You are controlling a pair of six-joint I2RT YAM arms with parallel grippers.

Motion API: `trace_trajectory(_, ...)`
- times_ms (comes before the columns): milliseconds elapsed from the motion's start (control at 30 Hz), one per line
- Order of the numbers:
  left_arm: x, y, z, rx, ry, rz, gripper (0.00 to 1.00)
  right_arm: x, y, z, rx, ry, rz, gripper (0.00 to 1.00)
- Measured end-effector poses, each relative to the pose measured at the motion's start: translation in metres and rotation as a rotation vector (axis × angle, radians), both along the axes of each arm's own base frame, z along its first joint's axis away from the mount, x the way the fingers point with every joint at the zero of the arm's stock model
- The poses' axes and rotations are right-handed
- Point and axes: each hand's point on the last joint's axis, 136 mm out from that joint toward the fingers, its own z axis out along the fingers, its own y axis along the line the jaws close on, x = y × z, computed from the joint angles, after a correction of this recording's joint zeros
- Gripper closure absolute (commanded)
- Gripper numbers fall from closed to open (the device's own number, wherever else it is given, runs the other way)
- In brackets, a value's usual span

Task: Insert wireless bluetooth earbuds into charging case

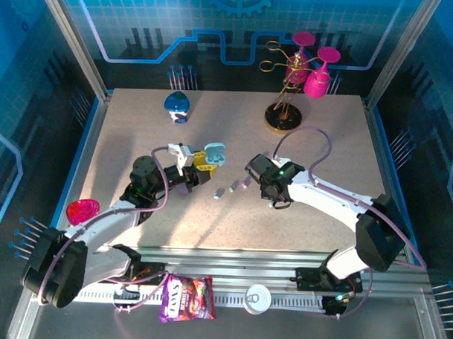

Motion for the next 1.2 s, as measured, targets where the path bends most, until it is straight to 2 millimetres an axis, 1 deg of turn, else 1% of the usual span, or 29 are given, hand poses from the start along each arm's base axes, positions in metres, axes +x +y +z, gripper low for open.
trace_trajectory(200, -0.001, -0.01, -0.008, 0.006, 0.014, -0.027, 0.75, -0.002, -0.001, 0.0, -0.001, 0.005, -0.009, 0.86)
trace_trajectory(300, -0.002, -0.016, -0.013, 0.008, 0.02, -0.043, 0.75, -0.002, -0.001, 0.005, 0.016, -0.007, -0.008, 0.86)
trace_trajectory(467, -0.002, -0.024, -0.022, 0.014, 0.038, -0.063, 0.74, -0.005, 0.002, 0.027, 0.088, -0.054, 0.008, 0.85)
trace_trajectory(600, -0.003, -0.029, -0.029, 0.016, 0.064, -0.077, 0.75, -0.009, 0.007, 0.049, 0.161, -0.107, 0.081, 0.84)
trace_trajectory(733, -0.004, -0.034, -0.039, 0.022, 0.101, -0.094, 0.75, -0.017, 0.022, 0.074, 0.245, -0.177, 0.206, 0.85)
trace_trajectory(867, -0.006, -0.039, -0.045, 0.029, 0.117, -0.113, 0.75, -0.022, 0.036, 0.097, 0.312, -0.242, 0.309, 0.85)
trace_trajectory(933, -0.007, -0.04, -0.047, 0.031, 0.121, -0.119, 0.75, -0.023, 0.042, 0.103, 0.329, -0.26, 0.345, 0.85)
trace_trajectory(1033, -0.008, -0.042, -0.046, 0.03, 0.12, -0.131, 0.75, -0.025, 0.052, 0.106, 0.326, -0.266, 0.407, 0.85)
trace_trajectory(1133, -0.012, -0.047, -0.043, 0.027, 0.117, -0.158, 0.74, -0.029, 0.075, 0.116, 0.343, -0.286, 0.511, 0.85)
trace_trajectory(1200, -0.015, -0.049, -0.042, 0.026, 0.119, -0.174, 0.75, -0.029, 0.086, 0.123, 0.353, -0.306, 0.558, 0.85)
